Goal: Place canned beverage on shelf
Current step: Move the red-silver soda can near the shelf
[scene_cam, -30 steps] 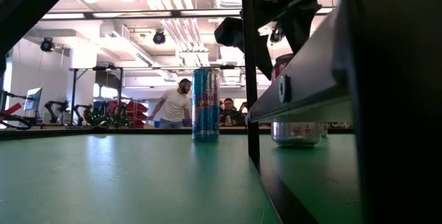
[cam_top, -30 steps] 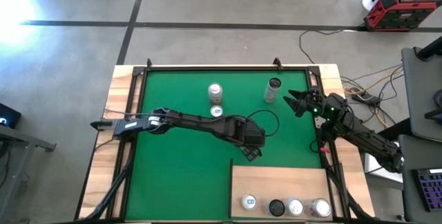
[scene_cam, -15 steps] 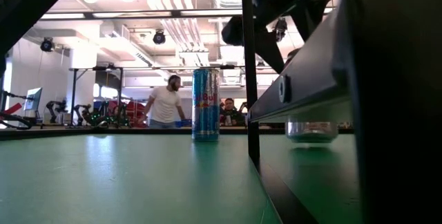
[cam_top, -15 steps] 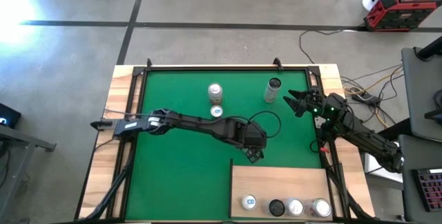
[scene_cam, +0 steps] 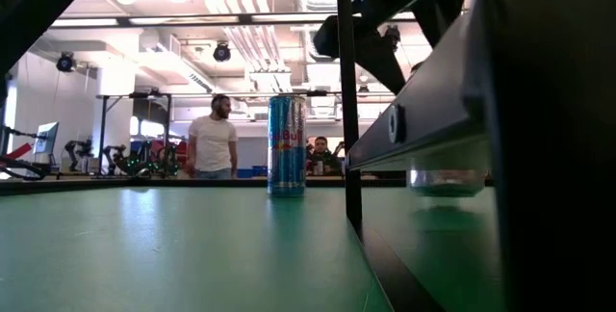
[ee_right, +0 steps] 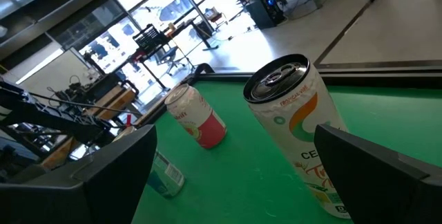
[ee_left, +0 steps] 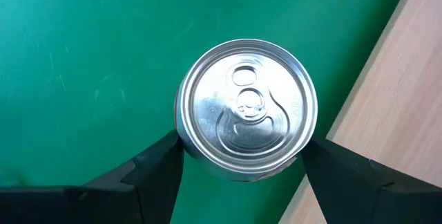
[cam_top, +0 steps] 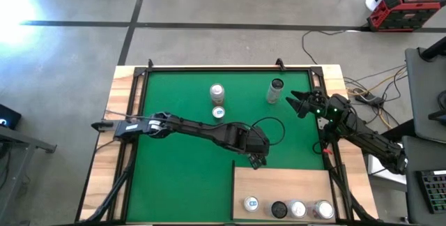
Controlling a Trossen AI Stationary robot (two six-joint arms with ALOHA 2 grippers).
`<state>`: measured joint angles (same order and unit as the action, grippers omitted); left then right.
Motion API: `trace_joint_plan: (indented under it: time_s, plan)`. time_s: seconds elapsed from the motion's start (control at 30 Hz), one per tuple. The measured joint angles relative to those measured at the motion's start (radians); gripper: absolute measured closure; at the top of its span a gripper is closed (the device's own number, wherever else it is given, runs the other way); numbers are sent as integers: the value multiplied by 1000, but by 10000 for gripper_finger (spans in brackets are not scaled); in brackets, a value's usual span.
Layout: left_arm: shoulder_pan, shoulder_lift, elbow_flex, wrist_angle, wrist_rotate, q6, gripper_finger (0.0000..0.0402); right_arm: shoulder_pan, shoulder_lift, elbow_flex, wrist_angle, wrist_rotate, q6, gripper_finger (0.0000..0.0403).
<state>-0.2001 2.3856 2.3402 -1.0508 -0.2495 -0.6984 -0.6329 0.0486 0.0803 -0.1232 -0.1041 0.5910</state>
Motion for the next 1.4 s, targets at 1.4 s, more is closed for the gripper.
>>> trace_joint_plan:
  time_s: [1.4]
  plan:
    - [-27,53,-6,431,-121,309,144,0,0,0,0,0,0,19]
